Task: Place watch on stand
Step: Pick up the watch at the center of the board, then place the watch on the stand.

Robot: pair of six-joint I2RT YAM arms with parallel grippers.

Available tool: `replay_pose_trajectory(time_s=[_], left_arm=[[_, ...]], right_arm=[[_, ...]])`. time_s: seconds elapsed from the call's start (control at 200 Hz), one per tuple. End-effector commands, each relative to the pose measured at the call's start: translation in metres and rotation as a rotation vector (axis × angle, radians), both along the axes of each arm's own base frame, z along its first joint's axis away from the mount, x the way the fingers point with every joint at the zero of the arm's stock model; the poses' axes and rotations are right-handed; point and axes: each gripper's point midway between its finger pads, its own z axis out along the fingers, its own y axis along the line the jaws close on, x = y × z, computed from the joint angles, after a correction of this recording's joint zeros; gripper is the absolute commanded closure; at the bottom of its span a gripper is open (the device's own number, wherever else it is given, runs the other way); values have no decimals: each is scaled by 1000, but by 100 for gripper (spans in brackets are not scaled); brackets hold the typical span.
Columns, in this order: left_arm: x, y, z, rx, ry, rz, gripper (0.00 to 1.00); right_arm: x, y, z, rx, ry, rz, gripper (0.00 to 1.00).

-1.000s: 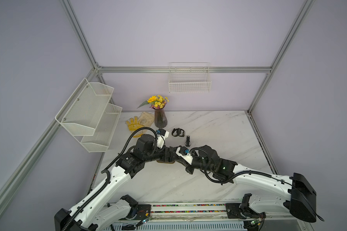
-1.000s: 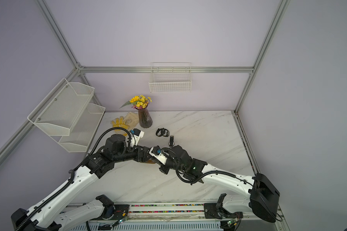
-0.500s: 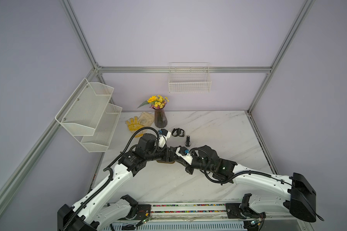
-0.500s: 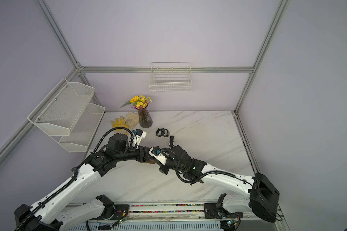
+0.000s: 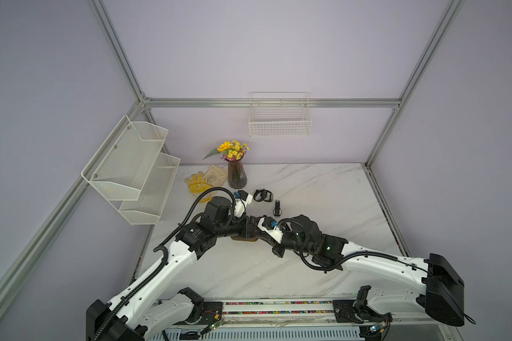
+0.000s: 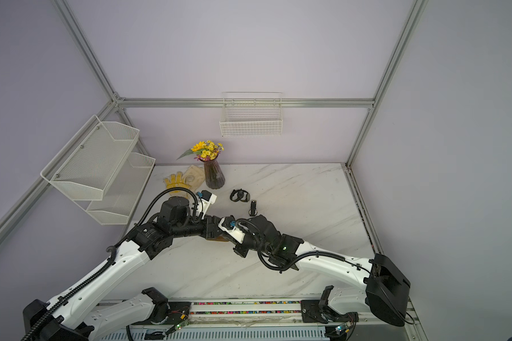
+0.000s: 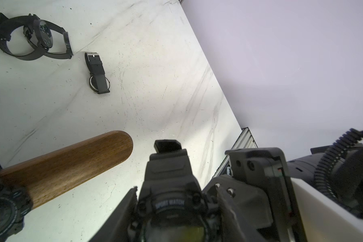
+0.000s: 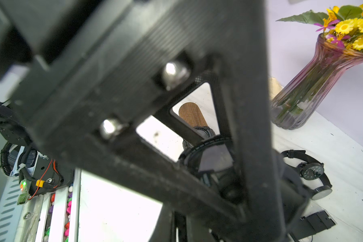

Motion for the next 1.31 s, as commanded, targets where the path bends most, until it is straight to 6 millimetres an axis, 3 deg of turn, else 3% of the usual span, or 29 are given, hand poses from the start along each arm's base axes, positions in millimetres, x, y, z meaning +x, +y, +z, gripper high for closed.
replay_pose_trajectory(time_s=[0.0, 0.09, 0.225, 0.43, 0.565, 0.655, 0.93, 1.02, 1.3], left_arm=[[11, 12, 26, 24, -82, 44, 61], [16, 25, 22, 101, -96, 97, 61], [26, 54, 18, 250, -152, 206, 62], [34, 100, 15, 387, -276, 401, 63], [28, 103, 34, 324, -377, 429, 62], [28, 111, 34, 340, -400, 463, 62], [40, 169, -9, 690, -214, 680, 62], [43, 179, -19, 778, -168, 685, 62], [59, 203, -45, 815, -35, 722, 62]], right_arm=[[0, 0, 23, 60, -49, -7, 81], [-3, -7, 25, 63, -54, -10, 62], [2, -24, 22, 64, -63, -89, 50], [20, -52, 18, 75, -65, -277, 47], [26, -65, 21, 104, -77, -354, 47], [30, -71, 23, 116, -88, -390, 46], [34, -82, 32, 141, -122, -444, 44], [36, -85, 31, 146, -117, -459, 40], [54, -86, 13, 193, 37, -552, 35]])
